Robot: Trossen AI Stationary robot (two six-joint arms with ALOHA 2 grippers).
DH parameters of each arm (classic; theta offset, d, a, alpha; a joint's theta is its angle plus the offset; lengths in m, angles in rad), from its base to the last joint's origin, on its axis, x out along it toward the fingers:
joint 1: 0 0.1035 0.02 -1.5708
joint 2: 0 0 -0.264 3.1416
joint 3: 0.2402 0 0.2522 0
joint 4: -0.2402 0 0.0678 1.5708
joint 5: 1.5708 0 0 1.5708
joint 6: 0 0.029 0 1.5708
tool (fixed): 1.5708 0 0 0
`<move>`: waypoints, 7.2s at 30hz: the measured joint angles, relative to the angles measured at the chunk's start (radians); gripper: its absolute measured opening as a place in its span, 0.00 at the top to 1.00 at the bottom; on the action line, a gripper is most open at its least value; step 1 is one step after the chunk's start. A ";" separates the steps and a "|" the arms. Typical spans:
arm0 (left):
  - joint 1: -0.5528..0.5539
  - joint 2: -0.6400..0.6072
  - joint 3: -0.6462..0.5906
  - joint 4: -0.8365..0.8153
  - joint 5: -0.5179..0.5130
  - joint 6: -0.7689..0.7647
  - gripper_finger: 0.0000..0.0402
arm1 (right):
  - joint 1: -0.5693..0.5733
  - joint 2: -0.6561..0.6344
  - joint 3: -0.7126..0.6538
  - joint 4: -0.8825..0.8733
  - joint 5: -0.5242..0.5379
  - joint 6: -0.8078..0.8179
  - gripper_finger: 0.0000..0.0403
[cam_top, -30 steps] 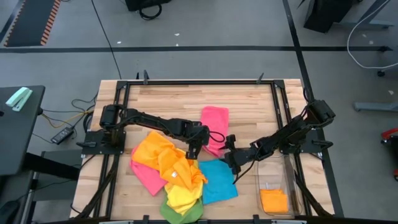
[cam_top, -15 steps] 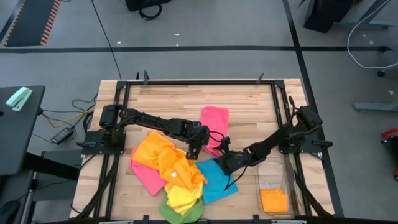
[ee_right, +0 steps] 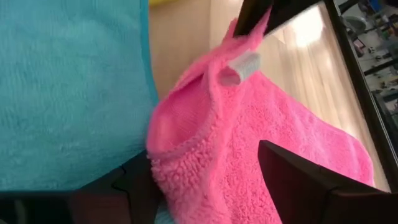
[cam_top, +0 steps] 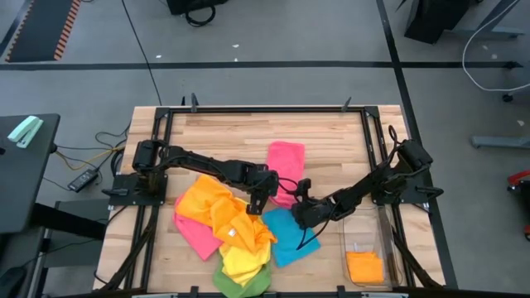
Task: Fold microfiber towels
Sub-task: Fold the pink towel
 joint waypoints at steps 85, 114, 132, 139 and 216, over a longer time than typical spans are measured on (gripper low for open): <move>0.200 0.079 0.007 0.128 -0.054 0.175 0.96 | -0.240 -0.227 -0.002 -0.424 -0.251 0.261 0.89; 0.174 -0.008 0.008 0.128 -0.066 0.267 0.59 | -0.269 -0.316 0.006 -0.412 -0.330 0.214 0.72; 0.190 0.074 0.007 0.219 -0.096 0.216 0.74 | -0.409 -0.183 -0.039 -0.190 -0.330 0.318 0.71; 0.190 0.068 0.007 0.220 -0.125 0.242 0.77 | -0.433 -0.183 -0.039 -0.246 -0.330 0.399 0.71; 0.150 0.023 0.008 0.238 -0.218 0.290 0.83 | -0.871 -0.176 -0.037 -0.233 -0.631 0.485 0.38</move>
